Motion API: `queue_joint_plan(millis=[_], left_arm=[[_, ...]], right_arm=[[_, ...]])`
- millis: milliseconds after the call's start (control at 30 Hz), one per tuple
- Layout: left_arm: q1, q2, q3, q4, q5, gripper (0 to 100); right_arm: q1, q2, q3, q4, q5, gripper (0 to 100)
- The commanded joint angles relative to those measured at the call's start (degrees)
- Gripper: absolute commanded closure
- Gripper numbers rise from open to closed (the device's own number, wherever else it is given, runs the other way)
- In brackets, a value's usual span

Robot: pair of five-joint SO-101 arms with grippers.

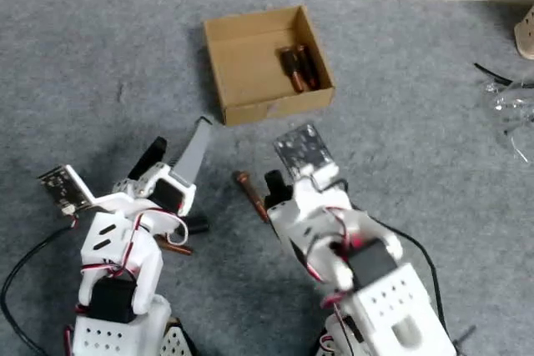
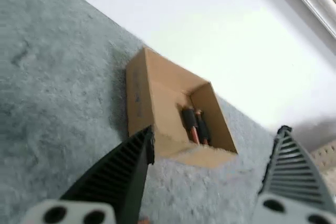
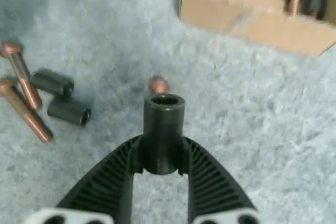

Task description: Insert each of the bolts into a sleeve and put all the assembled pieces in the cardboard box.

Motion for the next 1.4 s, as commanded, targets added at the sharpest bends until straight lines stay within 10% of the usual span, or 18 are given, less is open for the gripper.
queue_joint_plan(millis=[0,667,1367], left_arm=[[3.0,-0.1,-4.2,2.6,0.3,67],[13.8,1.5,-8.2,11.0,-2.7,77],[17.2,65.9,-32.9,12.6,1.7,77]], right_arm=[[0.9,-7.3,0.6,0.2,0.5,99.5],[6.4,-18.5,7.1,1.2,0.5,99.5],[9.3,-18.5,8.2,-0.3,0.4,99.5]])
